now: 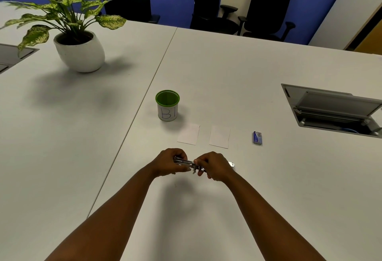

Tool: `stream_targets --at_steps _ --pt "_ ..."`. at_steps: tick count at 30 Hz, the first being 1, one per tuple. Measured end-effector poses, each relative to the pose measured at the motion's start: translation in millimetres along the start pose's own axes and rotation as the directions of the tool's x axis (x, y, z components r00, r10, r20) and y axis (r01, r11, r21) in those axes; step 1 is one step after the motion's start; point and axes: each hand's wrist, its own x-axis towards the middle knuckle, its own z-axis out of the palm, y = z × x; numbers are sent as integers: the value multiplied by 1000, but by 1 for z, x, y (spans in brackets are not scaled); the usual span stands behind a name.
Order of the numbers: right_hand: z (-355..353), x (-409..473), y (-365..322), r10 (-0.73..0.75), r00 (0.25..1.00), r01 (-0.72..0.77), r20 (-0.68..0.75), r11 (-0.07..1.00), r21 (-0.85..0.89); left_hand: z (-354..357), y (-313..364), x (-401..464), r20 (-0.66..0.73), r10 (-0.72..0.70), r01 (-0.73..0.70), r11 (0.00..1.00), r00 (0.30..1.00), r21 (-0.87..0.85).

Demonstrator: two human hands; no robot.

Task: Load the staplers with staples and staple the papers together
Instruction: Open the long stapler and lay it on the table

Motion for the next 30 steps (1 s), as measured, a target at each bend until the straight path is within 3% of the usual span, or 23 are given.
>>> stream_targets --at_steps 8,30 --pt "4 4 3 -27 999 25 -20 995 -100 8 3 5 -31 -94 92 994 995 -55" --pt "12 5 9 -30 998 24 -54 994 -104 5 -3 4 -40 32 -32 999 999 -5"
